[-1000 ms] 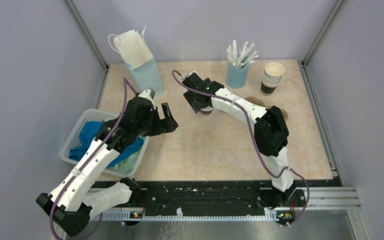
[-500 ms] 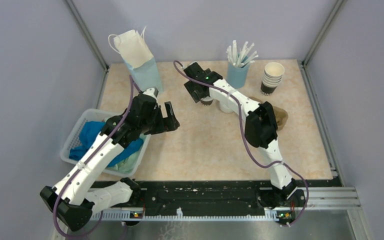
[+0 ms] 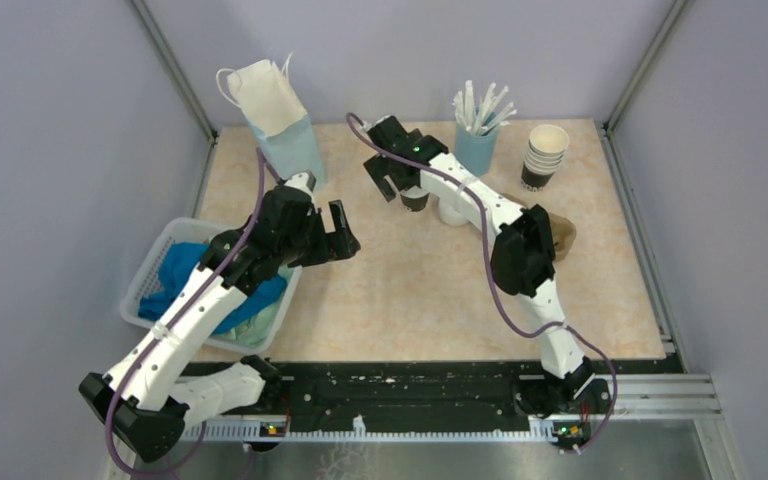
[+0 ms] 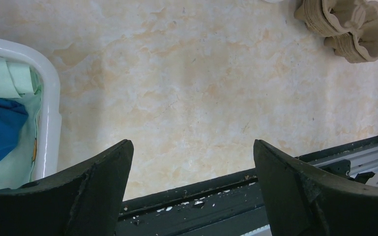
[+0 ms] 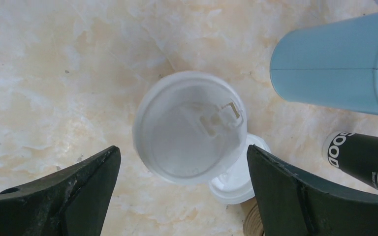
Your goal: Pack the takeout coffee
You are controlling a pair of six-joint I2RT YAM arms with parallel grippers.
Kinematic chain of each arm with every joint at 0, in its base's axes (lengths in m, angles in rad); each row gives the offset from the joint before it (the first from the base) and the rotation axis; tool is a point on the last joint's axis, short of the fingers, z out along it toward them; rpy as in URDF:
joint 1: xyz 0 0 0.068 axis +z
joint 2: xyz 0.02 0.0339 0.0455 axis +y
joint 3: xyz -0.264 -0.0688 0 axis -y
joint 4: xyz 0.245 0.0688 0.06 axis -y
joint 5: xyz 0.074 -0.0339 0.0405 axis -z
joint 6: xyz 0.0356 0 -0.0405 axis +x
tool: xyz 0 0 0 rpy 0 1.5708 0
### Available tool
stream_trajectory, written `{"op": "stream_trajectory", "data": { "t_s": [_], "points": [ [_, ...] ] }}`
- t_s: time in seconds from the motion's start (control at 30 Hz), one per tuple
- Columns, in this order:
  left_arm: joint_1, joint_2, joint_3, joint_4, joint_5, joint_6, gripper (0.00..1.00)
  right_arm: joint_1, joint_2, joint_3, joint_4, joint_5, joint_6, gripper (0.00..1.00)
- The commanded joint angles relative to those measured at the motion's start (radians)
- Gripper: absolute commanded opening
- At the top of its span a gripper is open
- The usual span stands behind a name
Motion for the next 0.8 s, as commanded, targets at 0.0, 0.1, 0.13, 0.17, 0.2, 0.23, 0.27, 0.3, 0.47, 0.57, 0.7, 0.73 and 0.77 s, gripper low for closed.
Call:
{"op": "stream_trajectory", "data": {
  "t_s": [0.0, 0.1, 0.13, 0.17, 0.2, 0.23, 0.27, 0.3, 0.47, 0.57, 0.7, 0.73, 0.77],
  "points": [
    [0.002, -0.024, 0.021, 0.040, 0.009, -0.013, 0.98, 0.000, -0.055, 0.083, -0.027, -0.043, 0.014, 0.99],
    [0.002, -0.040, 0.012, 0.043, 0.021, -0.029, 0.98, 0.000, -0.105, 0.085, -0.050, -0.079, 0.017, 0.99],
    [0.001, -0.047, 0.009, 0.046, 0.027, -0.035, 0.98, 0.000, -0.127, 0.083, -0.063, -0.094, 0.044, 0.99],
    [0.002, -0.054, 0.004, 0.048, 0.031, -0.041, 0.98, 0.001, -0.145, 0.080, -0.078, -0.109, 0.058, 0.99],
    [0.001, -0.059, -0.001, 0.051, 0.036, -0.048, 0.98, 0.001, -0.169, 0.073, -0.095, -0.127, 0.069, 0.99],
    [0.001, -0.067, -0.007, 0.054, 0.042, -0.053, 0.98, 0.000, -0.197, 0.054, -0.109, -0.150, 0.079, 0.99],
    [0.002, -0.075, -0.014, 0.059, 0.049, -0.062, 0.98, 0.001, -0.231, 0.021, -0.119, -0.175, 0.088, 0.99],
    [0.001, -0.082, -0.023, 0.067, 0.057, -0.071, 0.98, 0.000, -0.277, -0.030, -0.118, -0.203, 0.095, 0.98],
    [0.001, -0.117, -0.083, 0.116, 0.113, -0.111, 0.98, -0.001, -0.644, -0.470, 0.005, -0.306, 0.129, 0.98],
    [0.002, -0.133, -0.125, 0.144, 0.138, -0.126, 0.98, -0.008, -0.857, -0.724, 0.039, -0.323, 0.154, 0.98],
    [0.001, -0.149, -0.174, 0.186, 0.174, -0.147, 0.98, -0.076, -1.090, -0.993, 0.017, -0.356, 0.217, 0.98],
    [0.002, -0.150, -0.183, 0.195, 0.179, -0.151, 0.98, -0.110, -1.144, -1.037, 0.010, -0.374, 0.230, 0.98],
    [0.002, -0.152, -0.189, 0.202, 0.182, -0.155, 0.98, -0.146, -1.191, -1.078, 0.004, -0.391, 0.241, 0.98]
  ]
}}
